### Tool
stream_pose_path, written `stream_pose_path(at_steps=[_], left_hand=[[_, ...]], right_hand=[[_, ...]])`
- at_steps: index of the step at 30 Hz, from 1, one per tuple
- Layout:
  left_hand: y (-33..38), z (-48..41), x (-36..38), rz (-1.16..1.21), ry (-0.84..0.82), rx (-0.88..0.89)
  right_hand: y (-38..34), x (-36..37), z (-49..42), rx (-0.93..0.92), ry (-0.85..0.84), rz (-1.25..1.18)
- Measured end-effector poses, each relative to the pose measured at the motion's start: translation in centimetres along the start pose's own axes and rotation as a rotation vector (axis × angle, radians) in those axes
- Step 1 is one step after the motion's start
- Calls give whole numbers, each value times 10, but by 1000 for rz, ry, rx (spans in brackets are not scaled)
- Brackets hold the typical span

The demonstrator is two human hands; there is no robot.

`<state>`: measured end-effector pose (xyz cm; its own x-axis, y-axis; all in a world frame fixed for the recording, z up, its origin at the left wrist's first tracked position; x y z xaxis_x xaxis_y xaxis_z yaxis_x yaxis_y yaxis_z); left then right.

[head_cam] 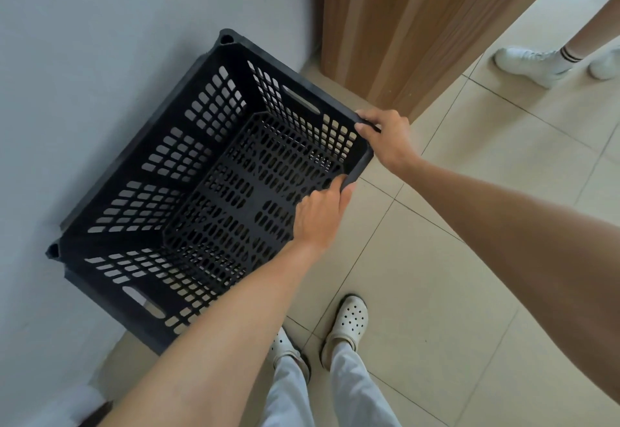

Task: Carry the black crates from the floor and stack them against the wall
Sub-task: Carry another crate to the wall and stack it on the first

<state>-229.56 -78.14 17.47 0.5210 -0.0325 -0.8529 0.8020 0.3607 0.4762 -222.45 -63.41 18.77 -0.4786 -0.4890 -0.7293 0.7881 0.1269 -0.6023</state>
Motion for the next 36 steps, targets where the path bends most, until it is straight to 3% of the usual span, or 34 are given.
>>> stream_pose_path(at_steps=[19,36], left_hand=[[-24,-2,-18,62,82,-94],[-11,-2,-6,-29,132,32]], right_hand=[[-33,13,-17,-71,-20,102],[2,16,-23,-29,-53,54]])
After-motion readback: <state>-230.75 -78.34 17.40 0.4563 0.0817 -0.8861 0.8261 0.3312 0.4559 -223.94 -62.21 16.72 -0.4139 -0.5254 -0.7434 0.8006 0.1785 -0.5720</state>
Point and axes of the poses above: each hand's wrist, its own z-axis away from the middle knuckle, its own x-axis out of the palm, y = z × x, the point moved 10 cm from there along -z, towards the middle knuckle, and after that the axes turned 6 degrees about z, right-handed, at the moved point
